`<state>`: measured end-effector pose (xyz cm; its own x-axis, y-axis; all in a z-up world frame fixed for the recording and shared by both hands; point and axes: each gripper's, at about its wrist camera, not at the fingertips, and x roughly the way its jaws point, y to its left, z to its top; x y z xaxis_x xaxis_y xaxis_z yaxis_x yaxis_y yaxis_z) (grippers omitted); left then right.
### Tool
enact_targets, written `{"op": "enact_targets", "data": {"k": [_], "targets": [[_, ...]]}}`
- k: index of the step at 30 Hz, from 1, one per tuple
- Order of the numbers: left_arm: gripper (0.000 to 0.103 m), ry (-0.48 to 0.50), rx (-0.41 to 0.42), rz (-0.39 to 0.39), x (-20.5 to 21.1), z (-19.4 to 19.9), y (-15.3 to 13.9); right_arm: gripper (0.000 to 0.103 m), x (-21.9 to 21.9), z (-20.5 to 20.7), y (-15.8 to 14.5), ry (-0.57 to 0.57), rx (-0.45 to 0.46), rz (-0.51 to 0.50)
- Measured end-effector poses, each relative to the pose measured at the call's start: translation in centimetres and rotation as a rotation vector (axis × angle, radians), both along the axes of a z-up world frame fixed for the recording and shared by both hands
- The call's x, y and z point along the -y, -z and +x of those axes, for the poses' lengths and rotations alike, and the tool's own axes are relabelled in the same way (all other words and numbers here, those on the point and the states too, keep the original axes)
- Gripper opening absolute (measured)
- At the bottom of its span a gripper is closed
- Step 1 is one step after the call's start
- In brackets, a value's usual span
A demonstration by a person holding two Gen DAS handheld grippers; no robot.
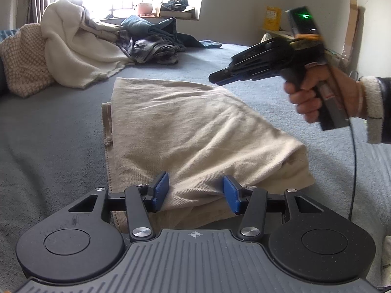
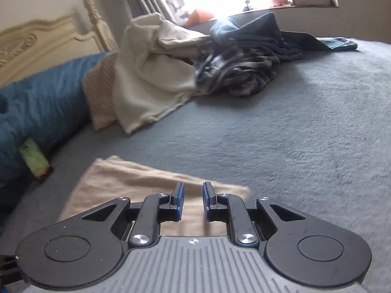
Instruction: Fold clothes
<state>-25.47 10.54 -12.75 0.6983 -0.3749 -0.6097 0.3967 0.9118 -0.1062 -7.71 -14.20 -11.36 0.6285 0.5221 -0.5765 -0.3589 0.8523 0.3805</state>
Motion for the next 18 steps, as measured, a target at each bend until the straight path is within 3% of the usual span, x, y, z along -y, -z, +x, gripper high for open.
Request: {"op": "enact_targets", "data": {"k": [6,11,13,15,16,18], "targets": [[0.052,-0.001,0.004,0.011,0.3,-0.1,0.0,0.018,-0.3,-6.3,-1.3,-0.189,0.063,0.077],[0.052,-0.008,0.006,0.012,0.3,-0.1,-0.1,0.018,-1.4,-11.4,-2.2,-0.341,0.131,0.042],[0.052,-0.013,-0.001,-0.003,0.2,0.0,-0.2,0.018,-2.2,-13.0,-1.6,-0.397,0.133,-0.011],[0.052,-0.015,-0.014,-0.027,-0.1,0.2,-0.4,0.018,-3.5,-14.2,0.3,-0.439,0.113,-0.135],[0.052,-0.021,-0.017,-0.038,-0.3,0.2,-0.8,0.018,-3.9,-15.0,1.0,-0.444,0.148,-0.176],[0.052,-0.05,-0.003,-0.078,-1.4,-0.1,-2.0,0.018,-4.2,-15.6,1.5,-0.438,0.165,-0.201]]}}
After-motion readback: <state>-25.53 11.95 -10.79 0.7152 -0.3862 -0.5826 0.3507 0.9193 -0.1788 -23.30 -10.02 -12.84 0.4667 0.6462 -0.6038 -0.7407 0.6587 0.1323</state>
